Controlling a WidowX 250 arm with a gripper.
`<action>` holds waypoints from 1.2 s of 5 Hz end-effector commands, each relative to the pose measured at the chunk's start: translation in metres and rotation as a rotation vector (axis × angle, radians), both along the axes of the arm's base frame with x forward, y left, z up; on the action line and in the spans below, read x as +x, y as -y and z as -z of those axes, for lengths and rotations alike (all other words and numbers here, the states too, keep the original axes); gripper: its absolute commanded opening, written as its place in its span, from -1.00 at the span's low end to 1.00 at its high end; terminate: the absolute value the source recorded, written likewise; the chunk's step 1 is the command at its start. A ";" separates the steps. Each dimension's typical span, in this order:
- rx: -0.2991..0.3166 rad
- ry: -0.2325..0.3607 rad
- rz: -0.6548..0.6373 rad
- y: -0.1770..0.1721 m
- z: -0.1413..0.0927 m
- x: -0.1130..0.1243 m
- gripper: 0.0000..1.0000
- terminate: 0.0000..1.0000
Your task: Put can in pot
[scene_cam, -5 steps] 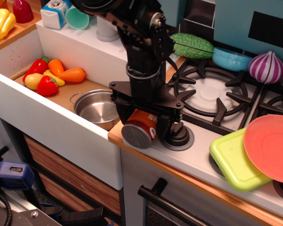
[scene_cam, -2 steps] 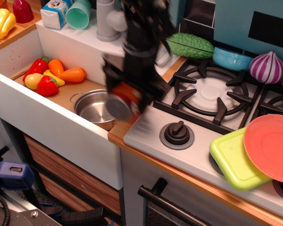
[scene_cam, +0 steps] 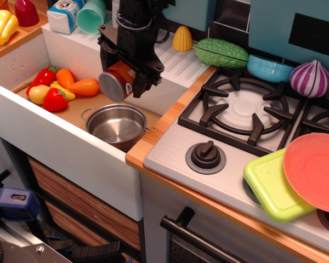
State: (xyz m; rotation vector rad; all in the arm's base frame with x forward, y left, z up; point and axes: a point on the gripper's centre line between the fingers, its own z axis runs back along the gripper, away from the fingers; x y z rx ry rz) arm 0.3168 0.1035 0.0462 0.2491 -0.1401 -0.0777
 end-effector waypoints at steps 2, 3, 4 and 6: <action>-0.044 0.020 0.064 -0.028 0.004 0.030 1.00 -1.00; -0.044 0.020 0.064 -0.028 0.004 0.030 1.00 -1.00; -0.044 0.020 0.064 -0.028 0.004 0.030 1.00 -1.00; -0.044 0.020 0.064 -0.028 0.004 0.030 1.00 1.00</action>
